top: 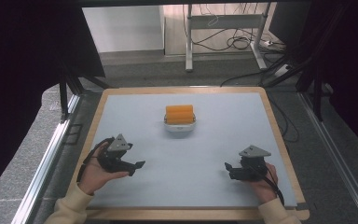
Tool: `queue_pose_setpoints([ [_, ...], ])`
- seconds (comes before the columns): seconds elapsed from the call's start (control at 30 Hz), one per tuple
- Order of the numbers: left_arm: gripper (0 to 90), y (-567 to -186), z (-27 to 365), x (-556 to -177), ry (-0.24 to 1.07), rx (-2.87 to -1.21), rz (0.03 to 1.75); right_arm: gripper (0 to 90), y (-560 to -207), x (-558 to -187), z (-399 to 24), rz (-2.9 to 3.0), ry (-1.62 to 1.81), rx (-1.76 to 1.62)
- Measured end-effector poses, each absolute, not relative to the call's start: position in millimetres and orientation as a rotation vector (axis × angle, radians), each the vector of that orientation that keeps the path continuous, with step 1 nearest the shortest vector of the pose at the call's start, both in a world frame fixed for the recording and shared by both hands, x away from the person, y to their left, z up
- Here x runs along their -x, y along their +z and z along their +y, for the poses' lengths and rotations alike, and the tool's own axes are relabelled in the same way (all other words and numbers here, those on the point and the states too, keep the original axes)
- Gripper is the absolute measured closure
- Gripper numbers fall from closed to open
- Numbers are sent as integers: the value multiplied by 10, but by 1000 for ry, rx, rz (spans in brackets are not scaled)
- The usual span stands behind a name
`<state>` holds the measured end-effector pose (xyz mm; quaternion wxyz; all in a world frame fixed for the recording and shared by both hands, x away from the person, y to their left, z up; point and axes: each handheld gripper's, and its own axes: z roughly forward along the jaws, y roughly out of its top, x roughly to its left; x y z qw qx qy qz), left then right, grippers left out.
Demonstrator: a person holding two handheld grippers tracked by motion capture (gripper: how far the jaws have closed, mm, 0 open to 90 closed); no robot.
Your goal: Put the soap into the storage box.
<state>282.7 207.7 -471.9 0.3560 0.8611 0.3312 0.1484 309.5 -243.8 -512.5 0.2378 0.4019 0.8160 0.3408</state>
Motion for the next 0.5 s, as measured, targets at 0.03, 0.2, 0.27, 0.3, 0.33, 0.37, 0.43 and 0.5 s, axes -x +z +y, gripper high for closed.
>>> queue_pose_setpoints([
  [0.03, 191, -4719, 2077, -2827, 383, -2224, 855, 139, -5125, -3095, -2438, 2236, 934, -1101],
  [0.2, 189, -4791, 2157, -2779, 378, -2228, 883, 139, -5114, -3089, -2437, 2229, 942, -1092],
  [0.27, 189, -4798, 2190, -2780, 386, -2221, 898, 140, -5111, -3087, -2437, 2226, 944, -1088],
  [0.3, 188, -4797, 2197, -2778, 388, -2219, 900, 139, -5108, -3086, -2436, 2225, 945, -1086],
  [0.33, 187, -4797, 2197, -2778, 388, -2219, 900, 139, -5108, -3086, -2436, 2225, 945, -1086],
  [0.37, 187, -4794, 2209, -2770, 391, -2214, 900, 139, -5098, -3082, -2438, 2219, 952, -1084],
  [0.43, 187, -4793, 2223, -2763, 396, -2211, 898, 139, -5089, -3077, -2444, 2216, 957, -1077],
  [0.5, 185, -4794, 2227, -2762, 400, -2209, 900, 140, -5088, -3082, -2451, 2214, 963, -1078],
])
